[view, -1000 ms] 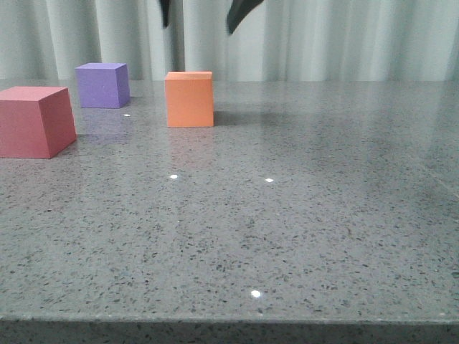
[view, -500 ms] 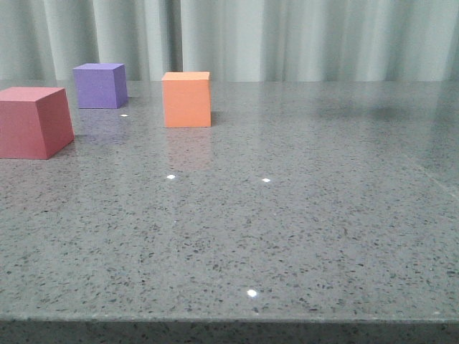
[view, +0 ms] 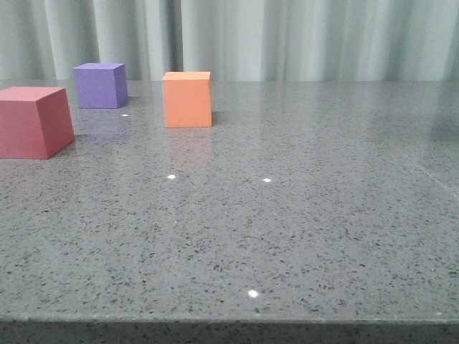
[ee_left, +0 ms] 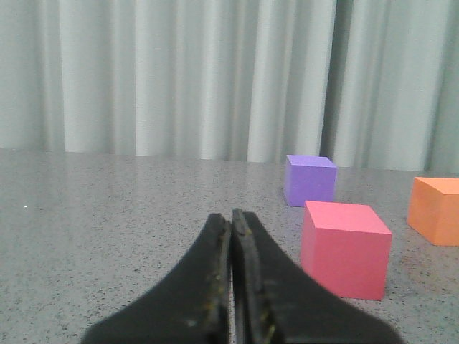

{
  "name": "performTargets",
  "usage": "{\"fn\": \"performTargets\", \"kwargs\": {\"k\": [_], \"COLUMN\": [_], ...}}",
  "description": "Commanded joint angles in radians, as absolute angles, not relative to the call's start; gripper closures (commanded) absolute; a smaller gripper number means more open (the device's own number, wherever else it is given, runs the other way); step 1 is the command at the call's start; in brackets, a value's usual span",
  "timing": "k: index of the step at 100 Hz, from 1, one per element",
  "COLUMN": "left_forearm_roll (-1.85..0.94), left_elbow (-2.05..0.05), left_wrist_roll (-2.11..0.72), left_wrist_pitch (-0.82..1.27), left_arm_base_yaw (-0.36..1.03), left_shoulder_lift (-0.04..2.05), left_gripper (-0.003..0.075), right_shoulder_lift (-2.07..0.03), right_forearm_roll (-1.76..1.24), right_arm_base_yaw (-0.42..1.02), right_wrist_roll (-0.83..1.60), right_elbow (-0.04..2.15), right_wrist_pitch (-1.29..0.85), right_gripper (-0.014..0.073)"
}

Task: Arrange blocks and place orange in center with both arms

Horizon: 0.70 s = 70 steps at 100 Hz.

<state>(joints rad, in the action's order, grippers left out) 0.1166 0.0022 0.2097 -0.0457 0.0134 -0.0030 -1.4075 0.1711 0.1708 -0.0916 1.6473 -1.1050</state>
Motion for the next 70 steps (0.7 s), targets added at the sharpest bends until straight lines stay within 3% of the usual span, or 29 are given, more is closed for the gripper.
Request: {"fn": "performTargets", "kwargs": {"k": [1,40,70], "left_forearm_roll": [0.109,0.109,0.109], "left_elbow": [0.045,0.045,0.045], "left_wrist_roll": [0.208,0.208,0.208], "left_wrist_pitch": [-0.127,-0.127,-0.127], "left_arm_base_yaw": [0.012,0.012,0.012], "left_shoulder_lift": [-0.037,-0.037,-0.037], "left_gripper": [0.0741,0.0741,0.0741], "right_shoulder_lift": [-1.257,-0.722,-0.457], "right_forearm_roll": [0.186,0.187,0.239], "right_arm_base_yaw": [0.152,0.105,0.105], "right_wrist_roll": [-0.109,-0.173,-0.193], "right_elbow": [1.521,0.854,0.6], "right_wrist_pitch": [-0.952,-0.605,-0.444], "right_gripper": [-0.001,-0.001,-0.001]}}
